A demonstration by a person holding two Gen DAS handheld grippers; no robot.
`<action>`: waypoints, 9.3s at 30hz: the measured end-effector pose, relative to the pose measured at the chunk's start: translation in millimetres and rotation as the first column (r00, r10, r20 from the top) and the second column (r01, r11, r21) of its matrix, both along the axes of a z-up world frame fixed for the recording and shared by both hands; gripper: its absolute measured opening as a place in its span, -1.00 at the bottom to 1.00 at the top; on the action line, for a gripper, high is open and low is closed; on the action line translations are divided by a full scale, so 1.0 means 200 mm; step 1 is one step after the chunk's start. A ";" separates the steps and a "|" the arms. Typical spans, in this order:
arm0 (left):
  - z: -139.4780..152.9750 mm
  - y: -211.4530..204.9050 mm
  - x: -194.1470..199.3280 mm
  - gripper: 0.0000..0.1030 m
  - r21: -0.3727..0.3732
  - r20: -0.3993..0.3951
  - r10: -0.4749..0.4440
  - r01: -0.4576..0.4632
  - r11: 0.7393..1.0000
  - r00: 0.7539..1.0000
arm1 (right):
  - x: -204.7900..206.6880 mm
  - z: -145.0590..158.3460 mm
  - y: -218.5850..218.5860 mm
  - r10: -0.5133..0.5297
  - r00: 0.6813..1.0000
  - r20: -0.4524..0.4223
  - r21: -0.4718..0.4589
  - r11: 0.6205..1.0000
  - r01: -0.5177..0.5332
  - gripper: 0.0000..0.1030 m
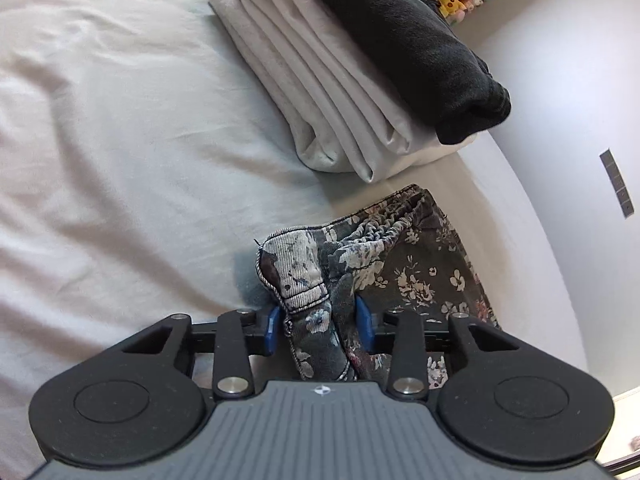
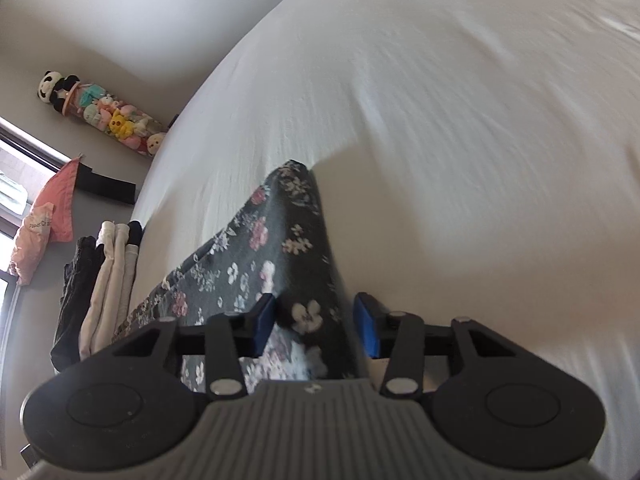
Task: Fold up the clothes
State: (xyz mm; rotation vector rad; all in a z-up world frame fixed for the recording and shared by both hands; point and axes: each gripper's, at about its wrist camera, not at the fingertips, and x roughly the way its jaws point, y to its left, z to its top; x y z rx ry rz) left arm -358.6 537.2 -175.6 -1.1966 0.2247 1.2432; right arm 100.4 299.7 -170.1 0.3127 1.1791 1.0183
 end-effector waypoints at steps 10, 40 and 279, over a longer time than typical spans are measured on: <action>0.05 -0.01 0.05 -0.66 0.032 -0.051 -0.026 0.027 0.999 0.998 | -0.01 0.09 -0.01 -0.003 0.998 -0.056 0.102 0.995 0.009 -0.81; 0.14 -0.85 0.30 -0.32 -0.151 0.086 -0.538 0.545 0.825 0.839 | 0.14 0.32 -1.06 -0.300 0.953 -0.029 -0.166 0.942 0.291 -0.75; 0.20 -0.32 0.44 0.33 -0.069 0.005 -0.648 0.646 0.760 0.762 | -0.33 0.22 -0.17 0.207 0.970 0.129 -0.190 0.965 -0.181 0.01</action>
